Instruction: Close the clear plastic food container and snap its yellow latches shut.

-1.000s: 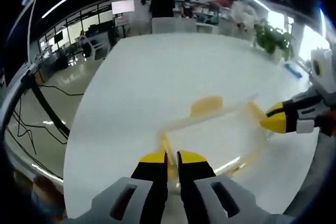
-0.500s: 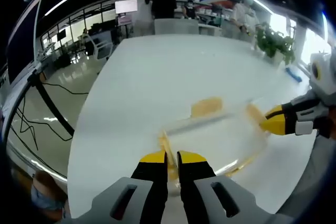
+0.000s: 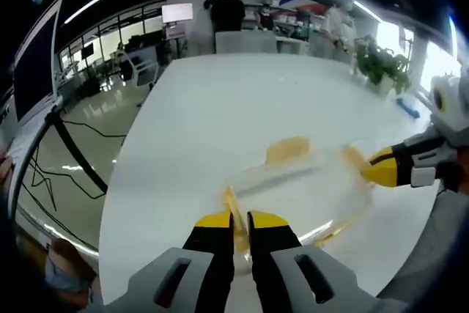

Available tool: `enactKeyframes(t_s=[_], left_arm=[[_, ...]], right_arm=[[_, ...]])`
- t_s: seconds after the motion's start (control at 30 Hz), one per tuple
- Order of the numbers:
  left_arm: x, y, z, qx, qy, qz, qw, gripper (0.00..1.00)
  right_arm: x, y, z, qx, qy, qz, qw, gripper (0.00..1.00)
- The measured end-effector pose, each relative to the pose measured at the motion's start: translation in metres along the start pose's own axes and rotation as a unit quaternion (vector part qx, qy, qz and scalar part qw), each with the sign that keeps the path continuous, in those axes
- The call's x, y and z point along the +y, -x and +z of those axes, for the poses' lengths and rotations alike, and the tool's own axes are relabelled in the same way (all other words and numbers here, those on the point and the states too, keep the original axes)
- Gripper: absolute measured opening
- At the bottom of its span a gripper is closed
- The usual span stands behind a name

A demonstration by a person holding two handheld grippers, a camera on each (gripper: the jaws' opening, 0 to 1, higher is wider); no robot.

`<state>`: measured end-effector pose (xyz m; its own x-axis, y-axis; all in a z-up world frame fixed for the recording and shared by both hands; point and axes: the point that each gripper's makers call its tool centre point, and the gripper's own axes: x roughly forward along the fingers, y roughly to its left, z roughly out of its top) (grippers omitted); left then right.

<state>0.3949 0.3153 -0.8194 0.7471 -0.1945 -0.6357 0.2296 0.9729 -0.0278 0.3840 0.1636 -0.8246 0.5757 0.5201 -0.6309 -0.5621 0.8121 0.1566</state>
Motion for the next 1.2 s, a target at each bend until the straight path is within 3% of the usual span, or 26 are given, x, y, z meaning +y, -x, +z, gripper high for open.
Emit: enactKeyframes(t_s=[0.5, 1.2], left_arm=[[-0.016, 0.013, 0.007, -0.005, -0.003, 0.004, 1.0000, 0.04], [-0.059, 0.015, 0.027, -0.024, -0.012, -0.020, 0.9994, 0.05]], right_arm=[[-0.005, 0.019, 0.001, -0.009, -0.016, -0.003, 0.9998, 0.02], [-0.040, 0.050, 0.004, -0.028, -0.043, -0.027, 0.9983, 0.01]])
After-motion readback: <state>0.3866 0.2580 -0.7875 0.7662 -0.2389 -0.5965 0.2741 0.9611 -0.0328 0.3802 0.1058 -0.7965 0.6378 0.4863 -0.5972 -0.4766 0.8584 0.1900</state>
